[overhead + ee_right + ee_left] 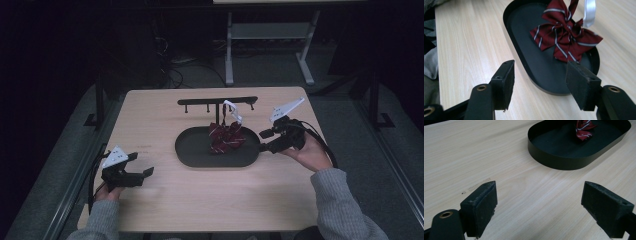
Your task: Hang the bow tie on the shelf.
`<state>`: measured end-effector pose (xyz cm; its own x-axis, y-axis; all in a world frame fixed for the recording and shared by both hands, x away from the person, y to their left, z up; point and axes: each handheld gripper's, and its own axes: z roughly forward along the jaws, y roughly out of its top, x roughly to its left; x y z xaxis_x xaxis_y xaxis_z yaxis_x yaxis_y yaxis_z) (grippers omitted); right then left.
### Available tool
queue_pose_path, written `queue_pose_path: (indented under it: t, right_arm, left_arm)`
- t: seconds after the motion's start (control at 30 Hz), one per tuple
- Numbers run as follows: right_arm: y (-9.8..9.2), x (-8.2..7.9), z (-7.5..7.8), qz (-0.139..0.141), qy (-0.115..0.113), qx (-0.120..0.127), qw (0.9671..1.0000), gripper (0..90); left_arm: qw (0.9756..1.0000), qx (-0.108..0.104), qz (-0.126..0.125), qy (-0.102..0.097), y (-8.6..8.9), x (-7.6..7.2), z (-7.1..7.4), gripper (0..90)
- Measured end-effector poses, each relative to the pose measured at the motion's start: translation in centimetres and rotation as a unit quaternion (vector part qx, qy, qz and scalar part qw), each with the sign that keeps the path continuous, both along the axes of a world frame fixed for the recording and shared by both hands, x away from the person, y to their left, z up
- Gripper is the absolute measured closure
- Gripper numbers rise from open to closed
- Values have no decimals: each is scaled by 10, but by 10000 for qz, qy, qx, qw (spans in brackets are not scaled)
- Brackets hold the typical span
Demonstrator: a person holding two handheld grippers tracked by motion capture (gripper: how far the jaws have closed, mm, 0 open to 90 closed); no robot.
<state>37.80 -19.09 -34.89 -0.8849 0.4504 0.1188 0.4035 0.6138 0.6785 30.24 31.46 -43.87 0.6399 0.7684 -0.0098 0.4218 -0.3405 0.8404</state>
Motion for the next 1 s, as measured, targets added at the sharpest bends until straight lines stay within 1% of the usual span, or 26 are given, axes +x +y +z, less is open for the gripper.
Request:
queue_pose_path:
  t: [0.07, 0.13, 0.2, 0.23, 0.27, 0.3, 0.37, 0.43, 0.47, 0.53, 0.57, 0.6, 0.63, 0.67, 0.7, 0.8, 0.87, 1.0]
  right_arm:
    - [-2, -2, -3, -30, 50, 11, 10000, 396]
    - [-3, -2, -6, -41, 141, -66, 9999, 386]
    - [-5, -5, -8, -43, 138, 13, 9999, 392]
    - [-6, -6, -10, -59, 113, -3, 9999, 391]
    - [-6, -7, -11, -72, 158, 22, 9998, 391]
    - [-7, -7, -14, -71, 151, 16, 9999, 391]
    - [-8, -8, -17, -113, 257, -65, 9996, 382]
    - [-9, -9, -18, -93, 285, -97, 9995, 382]
    - [-10, -10, -19, -111, 222, -64, 9997, 389]
    - [-12, -11, -21, -119, 227, 1, 9997, 387]
    - [-13, -12, -22, -144, 276, -2, 9995, 387]
    - [-14, -12, -24, -151, 251, 2, 9996, 387]
    - [-14, -14, -26, -173, 303, 17, 9994, 387]
    - [-16, -14, -29, -171, 269, -8, 9995, 388]
    - [-17, -15, -30, -187, 319, 26, 9993, 388]
    - [-19, -17, -34, -215, 322, 24, 9992, 388]
    - [-21, -19, -37, -235, 372, 26, 9990, 386]
    - [-25, -22, -42, -277, 363, 51, 9989, 388]
  left_arm:
    - [10000, -4, 1, 3, 0, 0, 0, 130]
    - [10000, -2, -5, 6, 0, 0, 0, 130]
    - [10000, -15, -5, 1, -1, 0, 0, 130]
    - [10000, -21, -4, 8, -1, 0, 0, 131]
    - [10000, -15, -5, 7, -1, 0, 0, 130]
    - [10000, -9, -6, 8, -1, 0, 0, 130]
    - [10000, -15, -8, 13, -1, 0, 0, 130]
    - [10000, -11, 0, 3, -1, 0, 0, 130]
    - [10000, -6, -1, 3, -1, 0, 0, 130]
    - [10000, -7, 1, -4, 0, 0, 0, 130]
    - [10000, -4, 3, -2, 0, 0, 0, 130]
    - [10000, -8, 7, 0, 0, 0, 0, 130]
    - [10000, -6, -1, 8, 0, 0, 0, 130]
    - [10000, -7, -3, 3, 0, 0, 0, 130]
    - [10000, 2, -2, 1, -1, 0, 0, 130]
    - [10000, -4, 2, 8, 0, 0, 0, 130]
    - [10000, 5, 0, 2, 0, 0, 0, 130]
    - [10000, -8, -1, 6, -1, 0, -1, 130]
